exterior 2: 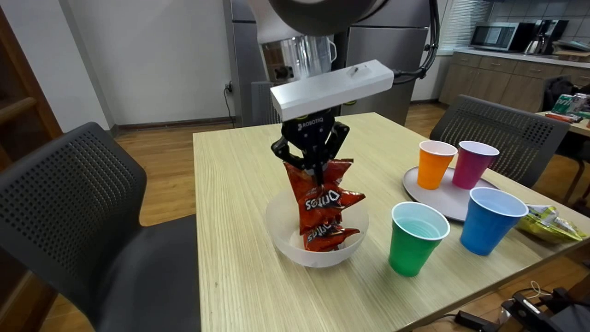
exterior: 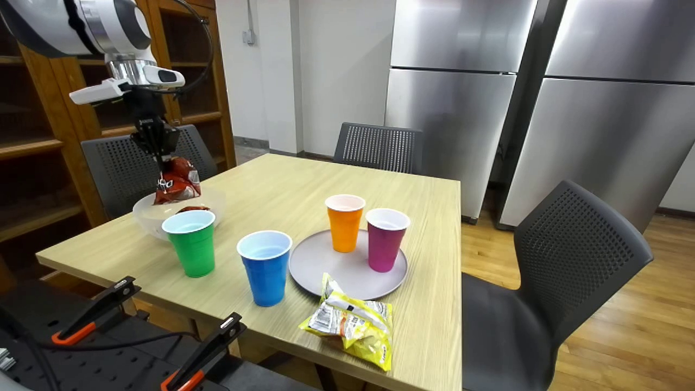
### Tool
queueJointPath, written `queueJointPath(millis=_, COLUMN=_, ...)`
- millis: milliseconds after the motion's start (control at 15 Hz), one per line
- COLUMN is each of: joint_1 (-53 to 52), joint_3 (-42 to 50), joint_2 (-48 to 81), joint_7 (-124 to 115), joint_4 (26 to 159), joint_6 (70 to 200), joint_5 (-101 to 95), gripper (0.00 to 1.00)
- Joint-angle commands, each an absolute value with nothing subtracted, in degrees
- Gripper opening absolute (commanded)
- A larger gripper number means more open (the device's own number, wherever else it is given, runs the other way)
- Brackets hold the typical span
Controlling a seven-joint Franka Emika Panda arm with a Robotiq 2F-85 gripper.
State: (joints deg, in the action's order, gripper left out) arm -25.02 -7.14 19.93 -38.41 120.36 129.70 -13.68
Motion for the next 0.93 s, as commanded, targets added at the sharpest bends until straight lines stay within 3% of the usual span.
queueJointPath(millis=0, joint_1=-25.21, joint_3=-7.79, joint_2=23.21, joint_7=-39.72, joint_4=117.13, joint_6=125.97, joint_5=-13.68, gripper=0.00)
queueJointPath(millis=867, joint_1=-27.30, joint_3=-7.34, joint_2=31.09, joint_7=-38.90, joint_4=110.36, joint_6=122.77, joint_5=-12.94, gripper=0.00)
